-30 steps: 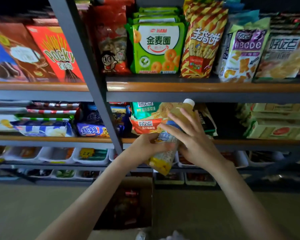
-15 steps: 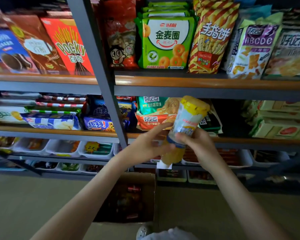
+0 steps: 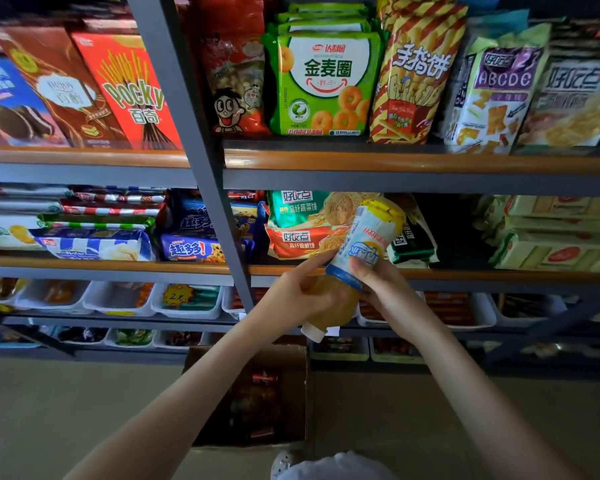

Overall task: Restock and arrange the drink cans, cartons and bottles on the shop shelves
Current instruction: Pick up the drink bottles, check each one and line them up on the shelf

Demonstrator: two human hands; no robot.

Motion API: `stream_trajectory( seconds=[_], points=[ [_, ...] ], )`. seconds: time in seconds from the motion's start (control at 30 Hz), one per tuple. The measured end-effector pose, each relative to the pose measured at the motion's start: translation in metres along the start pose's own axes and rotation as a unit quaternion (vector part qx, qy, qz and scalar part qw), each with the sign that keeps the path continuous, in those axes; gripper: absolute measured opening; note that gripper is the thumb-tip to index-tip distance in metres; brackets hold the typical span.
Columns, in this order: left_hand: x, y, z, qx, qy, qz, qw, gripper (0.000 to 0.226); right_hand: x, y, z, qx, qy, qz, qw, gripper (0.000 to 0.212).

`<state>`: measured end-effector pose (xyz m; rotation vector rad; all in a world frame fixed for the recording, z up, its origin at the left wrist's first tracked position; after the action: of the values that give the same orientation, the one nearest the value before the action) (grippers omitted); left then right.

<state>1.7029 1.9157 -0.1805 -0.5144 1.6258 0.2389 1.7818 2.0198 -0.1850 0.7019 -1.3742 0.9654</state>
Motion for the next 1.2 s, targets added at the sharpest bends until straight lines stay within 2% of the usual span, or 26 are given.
stream_trajectory(
  seconds=[0.07,0.17,0.23,0.3,0.37,0.4,0.47,0.53,0.57,0.67,0.7,0.73,0.87,0.93,1.0,1.07,1.13,1.2],
  points=[
    [0.001,0.002,0.001,0.007,-0.033,-0.016,0.999,0.053,0.003,-0.002,-0.003,0.003,-0.048,-0.003,0.999,0.042],
    [-0.001,0.002,0.001,0.025,-0.081,-0.031,0.996,0.047,0.006,-0.006,-0.013,0.012,-0.158,-0.001,0.987,0.068],
    [-0.003,0.002,0.0,0.032,-0.098,-0.035,0.994,0.044,0.011,-0.009,-0.023,-0.013,-0.269,0.001,0.963,0.065],
    [-0.005,0.001,-0.003,0.032,-0.095,-0.037,0.994,0.043,0.022,-0.013,-0.038,-0.097,-0.386,-0.014,0.917,0.068],
    [-0.005,0.002,-0.007,0.026,-0.104,-0.046,0.993,0.044,0.045,-0.021,-0.041,-0.169,-0.472,-0.101,0.86,0.087],
    [-0.006,0.003,-0.01,0.021,-0.115,-0.052,0.992,0.043,0.055,-0.024,-0.036,-0.166,-0.511,-0.17,0.826,0.091],
    [-0.009,0.003,-0.015,0.013,-0.133,-0.061,0.989,0.039,0.061,-0.025,-0.016,-0.096,-0.616,-0.29,0.726,0.083],
    [-0.016,0.004,-0.017,0.023,-0.134,-0.058,0.989,0.036,0.058,-0.024,0.005,-0.045,-0.678,-0.36,0.639,0.078],
    [-0.022,0.004,-0.016,0.034,-0.128,-0.052,0.99,0.034,0.062,-0.025,0.013,-0.046,-0.676,-0.391,0.623,0.072],
    [-0.046,0.002,-0.021,0.053,-0.088,-0.034,0.994,0.036,0.08,-0.03,0.024,-0.084,-0.649,-0.451,0.607,0.044],
    [-0.054,0.002,-0.026,0.052,-0.076,-0.023,0.995,0.037,0.086,-0.03,0.022,-0.093,-0.64,-0.453,0.614,0.042],
    [-0.066,0.0,-0.03,0.054,-0.072,-0.009,0.996,0.037,0.092,-0.03,0.019,-0.102,-0.622,-0.446,0.636,0.041],
    [-0.118,-0.007,-0.043,0.078,-0.051,0.09,0.992,0.043,0.122,-0.027,-0.001,-0.158,-0.457,-0.383,0.787,0.051],
    [-0.145,-0.011,-0.044,0.066,-0.009,0.172,0.983,0.037,0.136,-0.024,-0.007,-0.189,-0.374,-0.336,0.843,0.053],
    [-0.167,-0.011,-0.043,0.044,0.07,0.266,0.961,0.053,0.154,-0.022,-0.008,-0.204,-0.321,-0.305,0.873,0.048],
    [-0.184,-0.009,-0.041,0.015,0.164,0.347,0.923,0.07,0.178,-0.022,0.0,-0.181,-0.25,-0.304,0.901,0.04],
    [-0.203,-0.007,-0.045,-0.016,0.205,0.398,0.894,0.076,0.202,-0.018,0.011,-0.138,-0.147,-0.3,0.933,0.032],
    [-0.227,-0.01,-0.054,-0.048,0.204,0.446,0.87,0.072,0.224,-0.014,0.02,-0.1,-0.06,-0.294,0.949,0.028]
  ],
)
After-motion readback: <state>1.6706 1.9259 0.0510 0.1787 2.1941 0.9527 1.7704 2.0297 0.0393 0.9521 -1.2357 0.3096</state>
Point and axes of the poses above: each hand's wrist, its own y-axis towards the middle knuckle, its own z-axis out of the palm, x = y × z, the point moved 8 cm from there along y, towards the middle knuckle, and after that the axes turned 4 degrees about -y, right-handed, at the moved point
